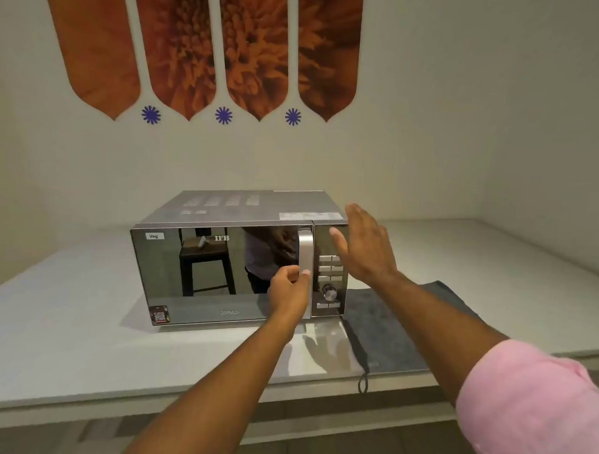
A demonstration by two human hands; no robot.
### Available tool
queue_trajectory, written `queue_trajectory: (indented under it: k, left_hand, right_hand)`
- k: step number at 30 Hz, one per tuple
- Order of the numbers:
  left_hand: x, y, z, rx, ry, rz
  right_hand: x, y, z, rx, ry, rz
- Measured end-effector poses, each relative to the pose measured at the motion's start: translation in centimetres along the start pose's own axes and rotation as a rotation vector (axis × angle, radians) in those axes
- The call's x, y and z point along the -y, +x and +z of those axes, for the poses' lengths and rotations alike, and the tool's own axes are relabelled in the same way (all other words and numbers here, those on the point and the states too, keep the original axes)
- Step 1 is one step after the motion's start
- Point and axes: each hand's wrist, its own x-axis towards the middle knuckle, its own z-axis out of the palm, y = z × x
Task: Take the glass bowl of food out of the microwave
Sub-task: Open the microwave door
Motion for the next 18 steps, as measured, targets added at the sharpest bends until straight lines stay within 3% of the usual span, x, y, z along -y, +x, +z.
queue_trajectory:
  k: [2,6,12,18]
  left_hand:
    - [-0.3,0.6,0.2,-0.064,0.027,0.030]
    - [-0.5,1.9,0.4,-0.039,-0.002,0.080]
    - [-0.5,3.9,0.4,0.046,0.117,0.179]
    - [-0.2,4.3,0.8,-0.013,0.155,0.144]
  right_hand:
    - [0.3,1.3,0.0,0.016,-0.075,-0.098]
    - [1.1,3.1,0.9,0.132,-0.142,-0.219]
    - [1.2,3.5,2.8,0.149,-0.073,-0.190]
    - [1.1,3.7,2.6,0.218,-0.007,-0.129]
